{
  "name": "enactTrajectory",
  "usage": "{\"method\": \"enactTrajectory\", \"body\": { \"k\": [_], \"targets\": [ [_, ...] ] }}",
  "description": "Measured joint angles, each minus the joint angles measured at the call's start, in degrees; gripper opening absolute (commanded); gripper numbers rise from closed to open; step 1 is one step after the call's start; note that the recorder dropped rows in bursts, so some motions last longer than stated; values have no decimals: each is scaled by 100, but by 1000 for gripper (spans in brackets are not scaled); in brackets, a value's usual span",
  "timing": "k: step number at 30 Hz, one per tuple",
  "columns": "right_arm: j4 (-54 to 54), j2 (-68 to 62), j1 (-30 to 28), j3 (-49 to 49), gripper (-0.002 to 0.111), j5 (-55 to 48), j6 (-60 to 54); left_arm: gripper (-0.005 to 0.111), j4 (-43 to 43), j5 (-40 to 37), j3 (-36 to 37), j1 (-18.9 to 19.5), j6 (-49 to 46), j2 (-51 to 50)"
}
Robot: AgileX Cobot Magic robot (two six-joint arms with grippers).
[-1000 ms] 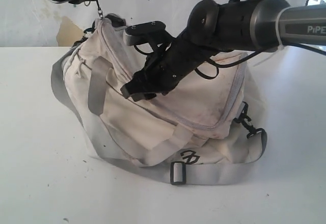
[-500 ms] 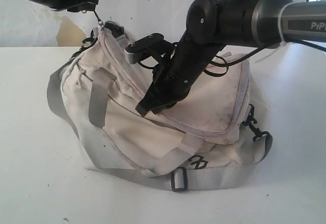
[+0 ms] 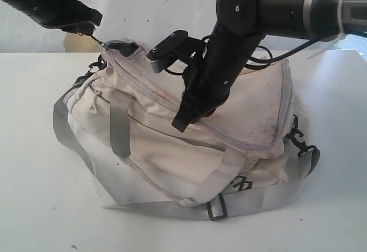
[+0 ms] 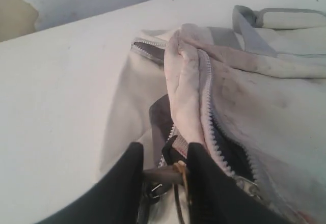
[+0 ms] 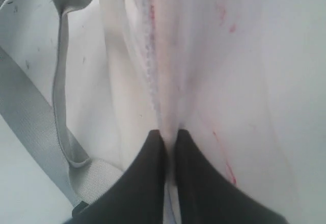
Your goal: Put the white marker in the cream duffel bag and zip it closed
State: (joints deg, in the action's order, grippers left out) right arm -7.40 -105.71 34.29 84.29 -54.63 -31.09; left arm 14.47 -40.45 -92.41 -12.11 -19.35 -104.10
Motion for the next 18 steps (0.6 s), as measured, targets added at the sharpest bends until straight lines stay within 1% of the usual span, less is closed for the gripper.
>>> {"method": "enactTrajectory", "body": {
  "k": [3,6,9,12,15,18],
  "targets": [
    [-23,84,10,0,0,12,0,0,105,54,0,0,-3,0],
    [-177,148,10,-12,0,182,-4,0,458,552,0,-55,-457,0],
    [-522,166,10,-44,0,312,-13,0,995,993,0,-163,-1277,14],
    [-723,166,10,-56,0,312,-13,0,1638,1175,-10,-245,-2251,44],
    [-778,166,10,-56,0,161,-169,0,2162,1203,-10,-264,-3054,43],
    [-808,176,10,-56,0,-101,-563,0,2350,1029,-10,-268,-3699,43]
  ]
}}
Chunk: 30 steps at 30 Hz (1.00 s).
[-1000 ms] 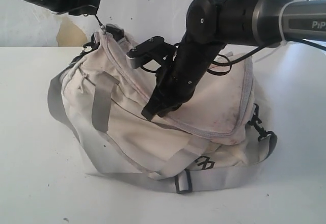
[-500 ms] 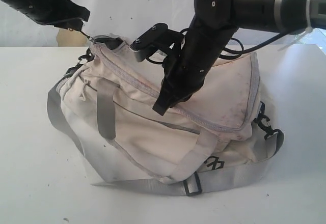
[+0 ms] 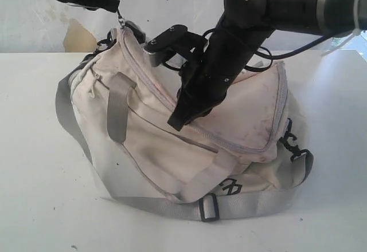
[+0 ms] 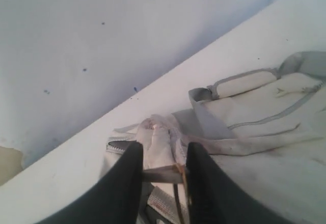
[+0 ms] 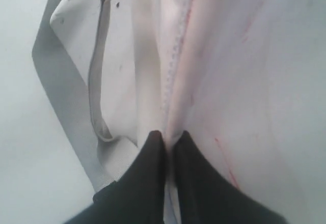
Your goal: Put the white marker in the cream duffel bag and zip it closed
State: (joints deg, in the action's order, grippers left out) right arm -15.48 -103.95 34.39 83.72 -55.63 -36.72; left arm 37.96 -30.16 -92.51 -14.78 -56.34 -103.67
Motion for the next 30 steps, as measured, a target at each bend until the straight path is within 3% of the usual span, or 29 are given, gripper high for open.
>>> {"method": "enactTrajectory", "body": {
  "k": [16,21,30],
  "targets": [
    [489,71,348,-224,0,-809,-771,0,83,-1034,0,-10,-477,-63],
    [787,228,376,-754,0,-470,-953,0,83,-1259,11,-57,-423,-83],
    [1418,249,943,-1073,0,445,-1192,0,83,-1099,11,-79,-1593,-192]
  ]
}}
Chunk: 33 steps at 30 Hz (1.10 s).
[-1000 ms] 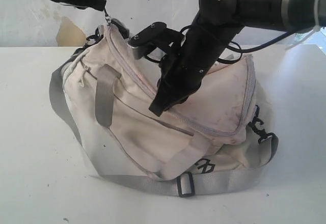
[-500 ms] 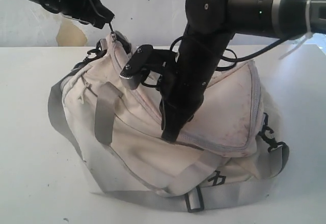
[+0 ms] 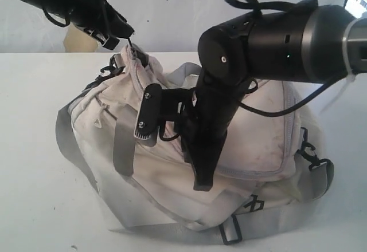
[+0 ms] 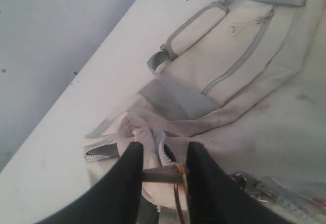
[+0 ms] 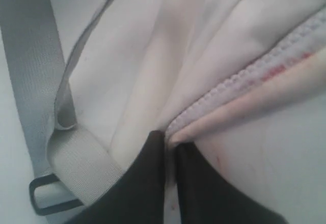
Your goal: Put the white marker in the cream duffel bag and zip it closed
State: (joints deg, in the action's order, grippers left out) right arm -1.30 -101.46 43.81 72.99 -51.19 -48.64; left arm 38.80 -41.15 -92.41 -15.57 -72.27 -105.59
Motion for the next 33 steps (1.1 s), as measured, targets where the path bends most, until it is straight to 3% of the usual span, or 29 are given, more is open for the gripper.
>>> {"method": "enactTrajectory", "body": {
  "k": [7,26,30,33],
  "targets": [
    [702,0,447,-10,0,655,524,0,-238,564,0,0,-113,-89],
    [1412,68,593,-490,0,1102,1108,1,-560,161,-35,151,1210,-168],
    [1401,68,593,-511,9,1199,1398,18,-519,133,-49,164,1200,-158],
    [1272,68,593,-536,29,1133,1465,36,-519,-157,-49,208,1200,-147]
  ]
}}
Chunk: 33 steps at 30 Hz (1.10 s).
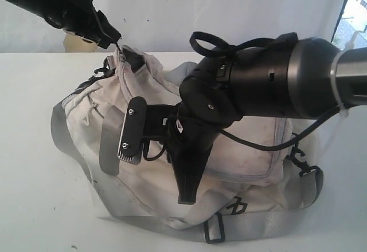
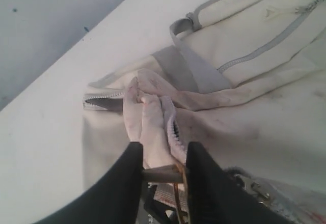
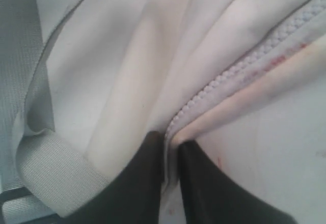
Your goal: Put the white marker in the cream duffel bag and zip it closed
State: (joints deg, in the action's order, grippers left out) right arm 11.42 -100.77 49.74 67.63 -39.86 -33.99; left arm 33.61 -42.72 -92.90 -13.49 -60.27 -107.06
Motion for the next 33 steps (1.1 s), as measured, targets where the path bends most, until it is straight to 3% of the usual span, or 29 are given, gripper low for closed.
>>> {"method": "enactTrajectory", "body": {
  "k": [5,7,11,13,19,24,33],
  "targets": [
    [-127,0,17,-70,71,-166,684,50,0,-367,3,59,38,0],
    [-90,0,26,-80,78,-60,1261,57,0,-367,95,67,177,0],
    [-68,68,26,27,78,26,1981,82,-81,-347,230,67,706,0],
    [-68,148,26,182,78,26,2187,88,-158,-331,228,67,1003,0],
    [-461,262,-325,645,75,-373,2486,89,-437,-416,228,67,1839,169],
    [-1278,262,-1031,967,73,-539,2525,89,-725,-662,274,67,2621,364],
    [-3092,-104,-2297,1448,73,-173,2218,89,-529,-655,915,71,2957,388]
  ]
}}
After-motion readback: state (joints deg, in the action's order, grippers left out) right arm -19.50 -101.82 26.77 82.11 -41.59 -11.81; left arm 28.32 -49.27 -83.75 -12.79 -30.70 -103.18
